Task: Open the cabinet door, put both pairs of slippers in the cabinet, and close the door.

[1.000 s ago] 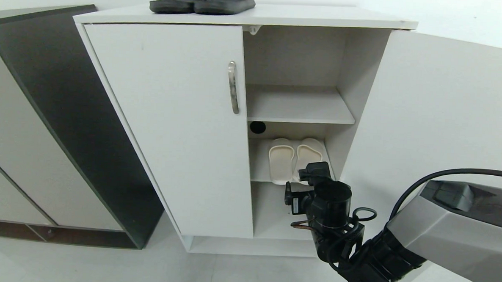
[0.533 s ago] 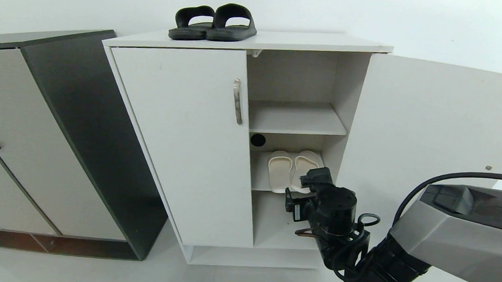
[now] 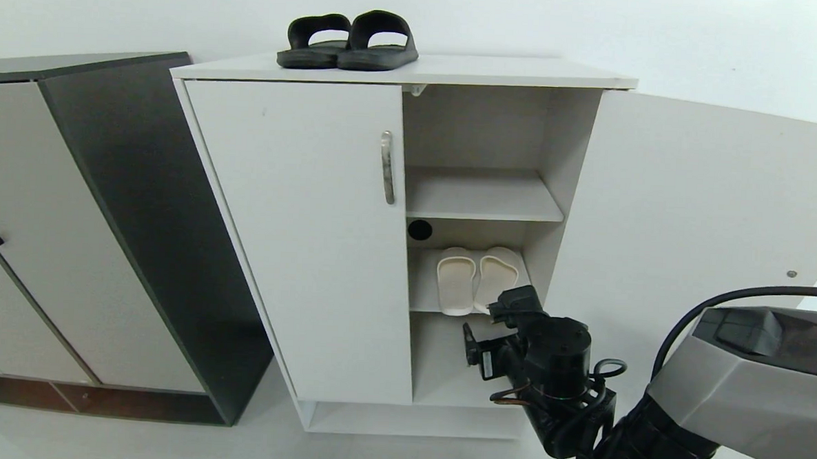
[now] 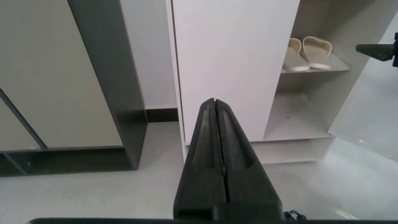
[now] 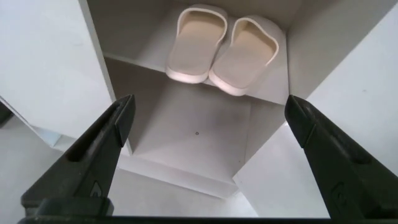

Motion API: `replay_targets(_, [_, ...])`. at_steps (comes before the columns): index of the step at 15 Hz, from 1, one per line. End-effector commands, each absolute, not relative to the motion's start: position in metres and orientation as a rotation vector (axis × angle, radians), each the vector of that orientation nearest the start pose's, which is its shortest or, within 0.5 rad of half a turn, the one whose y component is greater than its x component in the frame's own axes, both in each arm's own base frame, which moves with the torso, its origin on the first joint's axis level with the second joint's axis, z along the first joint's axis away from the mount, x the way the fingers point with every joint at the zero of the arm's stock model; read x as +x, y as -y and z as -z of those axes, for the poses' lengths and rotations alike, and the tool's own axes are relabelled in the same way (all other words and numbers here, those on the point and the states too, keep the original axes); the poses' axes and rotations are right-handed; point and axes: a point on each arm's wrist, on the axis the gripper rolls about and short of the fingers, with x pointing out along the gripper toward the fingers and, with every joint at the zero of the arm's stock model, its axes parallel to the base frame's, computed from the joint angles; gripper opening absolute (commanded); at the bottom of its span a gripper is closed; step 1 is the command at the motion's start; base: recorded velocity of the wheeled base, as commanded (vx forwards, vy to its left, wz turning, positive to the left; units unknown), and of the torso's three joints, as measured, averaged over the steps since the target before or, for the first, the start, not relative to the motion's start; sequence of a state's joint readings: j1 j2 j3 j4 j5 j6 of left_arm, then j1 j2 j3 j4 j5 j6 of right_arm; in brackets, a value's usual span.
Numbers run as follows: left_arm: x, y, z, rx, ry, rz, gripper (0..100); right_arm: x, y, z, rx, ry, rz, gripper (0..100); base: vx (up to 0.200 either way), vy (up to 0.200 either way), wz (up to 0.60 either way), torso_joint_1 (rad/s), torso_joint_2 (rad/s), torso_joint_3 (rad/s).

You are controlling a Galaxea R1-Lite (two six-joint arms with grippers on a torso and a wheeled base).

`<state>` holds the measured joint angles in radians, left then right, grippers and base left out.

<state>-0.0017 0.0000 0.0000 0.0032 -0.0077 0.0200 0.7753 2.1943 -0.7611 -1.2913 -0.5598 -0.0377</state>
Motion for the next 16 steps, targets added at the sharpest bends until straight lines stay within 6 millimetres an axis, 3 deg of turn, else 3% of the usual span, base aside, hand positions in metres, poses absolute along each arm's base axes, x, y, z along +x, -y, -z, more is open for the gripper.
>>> replay_targets(1, [-0.0227, 0.0001, -0.0752, 0.021, -0.005, 0.009, 0, 0.2732, -0.2515, -0.0658, -0.129, -0.111, -0.22, 100, 0.0, 0.0, 0.0, 0.0, 0.0, 0.0])
replay_targets(16, [-0.0227, 0.0002, -0.0752, 0.02, -0.004, 0.011, 0, 0.274, -0.2491, -0.0651, -0.12, -0.103, -0.215, 100, 0.0, 0.2, 0.0, 0.003, 0.0, 0.005])
